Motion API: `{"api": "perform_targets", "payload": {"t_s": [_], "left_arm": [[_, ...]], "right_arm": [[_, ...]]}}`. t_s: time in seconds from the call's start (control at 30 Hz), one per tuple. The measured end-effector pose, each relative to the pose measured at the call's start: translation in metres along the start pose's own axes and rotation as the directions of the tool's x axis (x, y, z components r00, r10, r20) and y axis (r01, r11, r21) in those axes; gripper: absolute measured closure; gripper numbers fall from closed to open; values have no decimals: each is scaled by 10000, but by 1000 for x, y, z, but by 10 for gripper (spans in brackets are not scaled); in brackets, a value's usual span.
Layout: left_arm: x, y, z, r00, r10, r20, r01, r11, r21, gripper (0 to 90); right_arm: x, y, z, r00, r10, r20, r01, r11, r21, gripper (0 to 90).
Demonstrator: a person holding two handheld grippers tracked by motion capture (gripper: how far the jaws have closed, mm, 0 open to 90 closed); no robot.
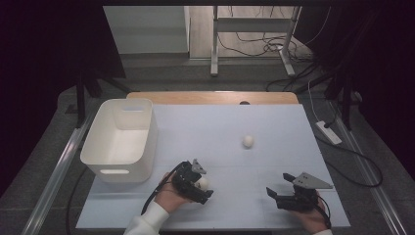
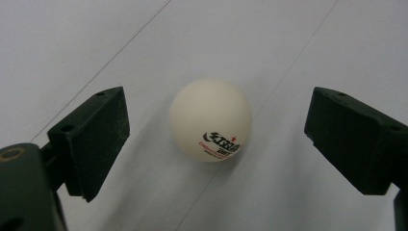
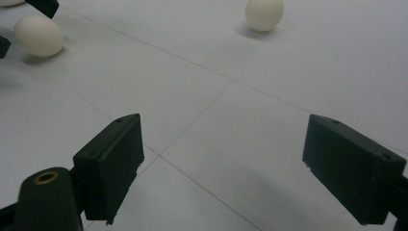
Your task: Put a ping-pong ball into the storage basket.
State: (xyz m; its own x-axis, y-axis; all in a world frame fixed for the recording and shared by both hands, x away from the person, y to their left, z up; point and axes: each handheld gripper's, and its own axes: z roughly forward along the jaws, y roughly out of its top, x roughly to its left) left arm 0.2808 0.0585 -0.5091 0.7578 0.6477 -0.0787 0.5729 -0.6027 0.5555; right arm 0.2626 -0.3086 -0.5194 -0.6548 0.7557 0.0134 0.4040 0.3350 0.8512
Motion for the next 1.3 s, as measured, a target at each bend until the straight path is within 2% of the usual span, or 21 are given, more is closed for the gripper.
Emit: {"api": "perform_targets", "payload": {"t_s": [0.2, 0.6, 0.63, 0.7, 0.97, 1.17, 1.3], "left_arm": [[1, -1, 1, 10000, 10, -94, -9, 9999, 111, 142], [0, -2, 0, 9998, 220, -39, -219, 9996, 173, 431], [0, -3, 0, 9997, 241, -36, -240, 9996, 160, 431], [-1, -3, -1, 9997, 231, -57, -231, 9997, 69, 501], [0, -4, -9, 9994, 348, -18, -349, 9991, -256, 509], [2, -5, -14, 9997, 215, 123, -208, 9985, -516, 509], [3, -6, -20, 9998, 134, 178, -119, 9963, -856, 509]], "right_arm": [[0, 0, 0, 10000, 29, 10, -29, 10000, 23, 144], [0, 0, 0, 10000, 48, 23, -48, 10000, 47, 145], [0, 0, 0, 10000, 48, 23, -48, 10000, 47, 145], [0, 0, 0, 10000, 40, 22, -40, 10000, 40, 145], [0, 0, 0, 10000, 24, 30, -24, 10000, 42, 145], [-1, 0, -1, 9999, 52, 96, -52, 10000, 32, 145], [0, 0, -1, 9999, 42, 94, -43, 10000, 36, 145]]}}
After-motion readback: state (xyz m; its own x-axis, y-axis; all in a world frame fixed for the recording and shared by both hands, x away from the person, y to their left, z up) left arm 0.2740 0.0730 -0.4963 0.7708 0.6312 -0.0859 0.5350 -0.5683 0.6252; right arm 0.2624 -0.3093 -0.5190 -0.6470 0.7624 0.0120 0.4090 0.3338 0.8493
